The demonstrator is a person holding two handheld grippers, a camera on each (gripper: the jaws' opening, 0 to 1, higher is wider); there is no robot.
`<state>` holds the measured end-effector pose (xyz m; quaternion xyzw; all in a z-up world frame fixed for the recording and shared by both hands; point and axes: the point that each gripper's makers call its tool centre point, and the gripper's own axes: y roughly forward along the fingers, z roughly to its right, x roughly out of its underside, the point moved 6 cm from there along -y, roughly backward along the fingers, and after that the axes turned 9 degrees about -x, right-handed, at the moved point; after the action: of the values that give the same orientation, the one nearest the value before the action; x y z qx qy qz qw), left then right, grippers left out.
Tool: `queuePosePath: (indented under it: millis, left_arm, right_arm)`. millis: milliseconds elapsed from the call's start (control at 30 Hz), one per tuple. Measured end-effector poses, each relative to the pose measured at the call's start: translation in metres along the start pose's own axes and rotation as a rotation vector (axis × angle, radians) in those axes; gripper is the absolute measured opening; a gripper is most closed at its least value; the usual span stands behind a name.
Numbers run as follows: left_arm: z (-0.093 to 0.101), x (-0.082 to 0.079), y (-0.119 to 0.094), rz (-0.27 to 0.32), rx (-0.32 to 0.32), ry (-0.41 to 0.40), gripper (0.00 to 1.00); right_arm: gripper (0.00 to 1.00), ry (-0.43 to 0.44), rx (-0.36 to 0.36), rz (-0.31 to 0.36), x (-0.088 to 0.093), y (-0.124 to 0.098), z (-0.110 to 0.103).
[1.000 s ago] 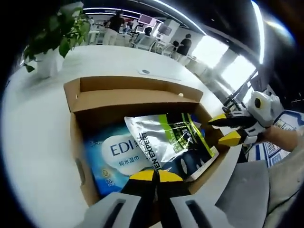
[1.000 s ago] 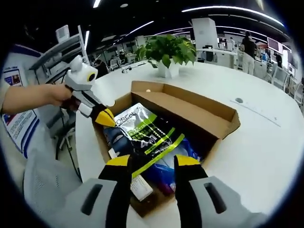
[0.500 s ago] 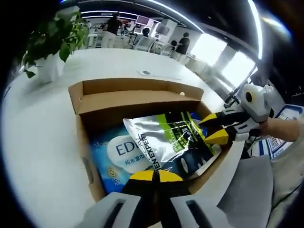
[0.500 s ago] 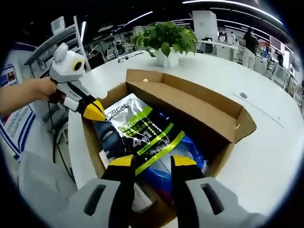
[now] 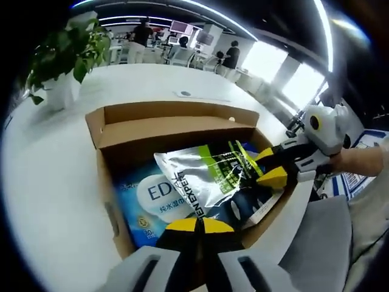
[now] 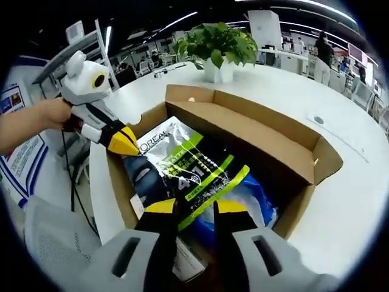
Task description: Operate the shoe box by opening the lid, removing the specified soft item, and placing it in the target area until the item is outside and the box remains undamaged.
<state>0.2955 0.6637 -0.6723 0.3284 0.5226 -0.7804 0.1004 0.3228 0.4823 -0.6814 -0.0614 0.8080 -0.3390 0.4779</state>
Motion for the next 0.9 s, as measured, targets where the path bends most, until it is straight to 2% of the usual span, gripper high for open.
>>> queuePosePath:
  millis: [167, 433, 633, 900]
  left_arm:
    - [0.0, 0.001, 0.0, -0.004, -0.002, 0.005, 0.0]
    - [0.001, -0.005, -0.005, 0.022, -0.01, -0.011, 0.0]
    - [0.01, -0.011, -0.007, 0.031, -0.008, -0.002, 0.0]
    - [0.031, -0.026, -0.005, 0.052, 0.012, 0.031, 0.0]
  right_arm:
    - [0.07, 0.019, -0.006, 0.027, -0.004, 0.0, -0.002]
    - [0.04, 0.046, 0.0, 0.042, -0.005, -0.005, -0.001]
    - [0.02, 0.077, 0.007, 0.078, -0.01, -0.02, 0.001]
    - [0.01, 0.121, 0.036, 0.1, -0.006, -0.046, 0.006]
